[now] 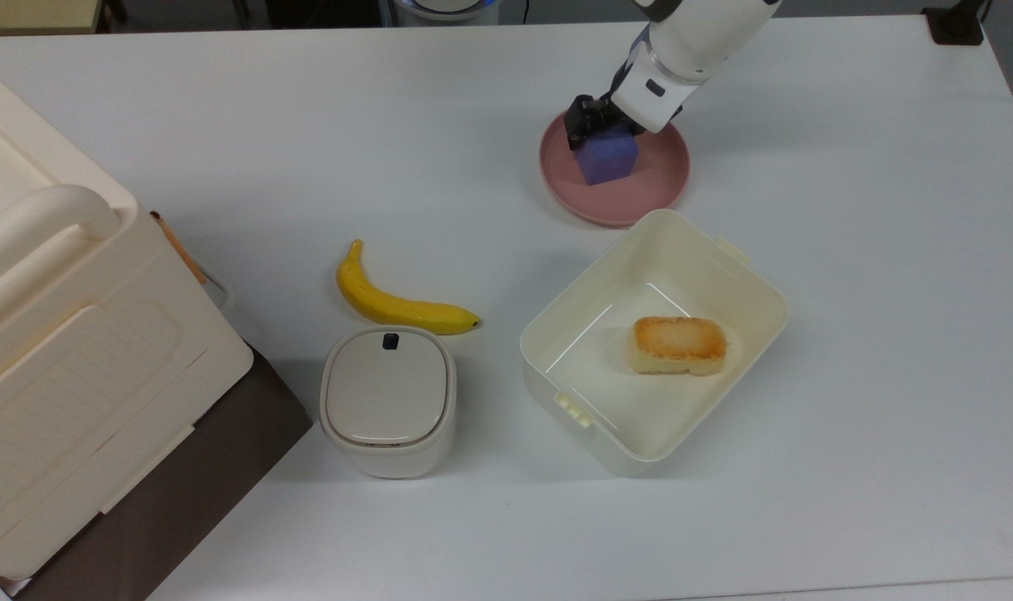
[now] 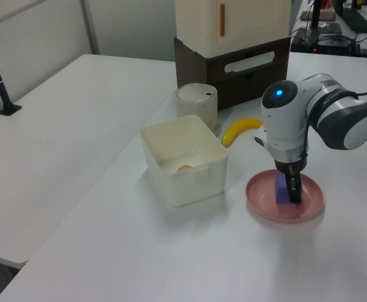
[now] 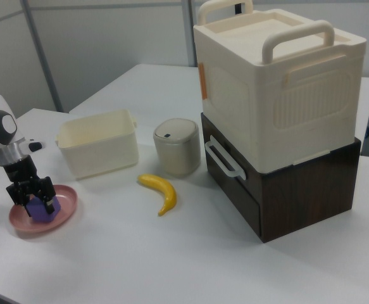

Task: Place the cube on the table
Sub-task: 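Lift the purple cube off the plate and carry it toward the banana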

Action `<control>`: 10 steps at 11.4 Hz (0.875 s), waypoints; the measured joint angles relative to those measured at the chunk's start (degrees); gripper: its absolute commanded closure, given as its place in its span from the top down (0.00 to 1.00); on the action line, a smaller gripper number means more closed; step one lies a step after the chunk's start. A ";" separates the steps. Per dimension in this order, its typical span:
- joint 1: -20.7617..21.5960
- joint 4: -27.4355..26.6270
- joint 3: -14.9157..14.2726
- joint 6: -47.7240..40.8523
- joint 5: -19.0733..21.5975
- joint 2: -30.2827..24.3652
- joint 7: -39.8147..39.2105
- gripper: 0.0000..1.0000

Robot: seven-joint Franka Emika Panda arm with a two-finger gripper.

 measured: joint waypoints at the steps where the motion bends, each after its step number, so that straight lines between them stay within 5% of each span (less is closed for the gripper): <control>1: 0.00 0.45 0.00 0.00 0.00 0.06 0.49 0.05; 5: -0.94 3.25 -0.09 0.00 0.31 0.04 5.91 0.05; 10: -9.33 7.65 -0.47 0.00 2.51 -0.23 6.80 0.06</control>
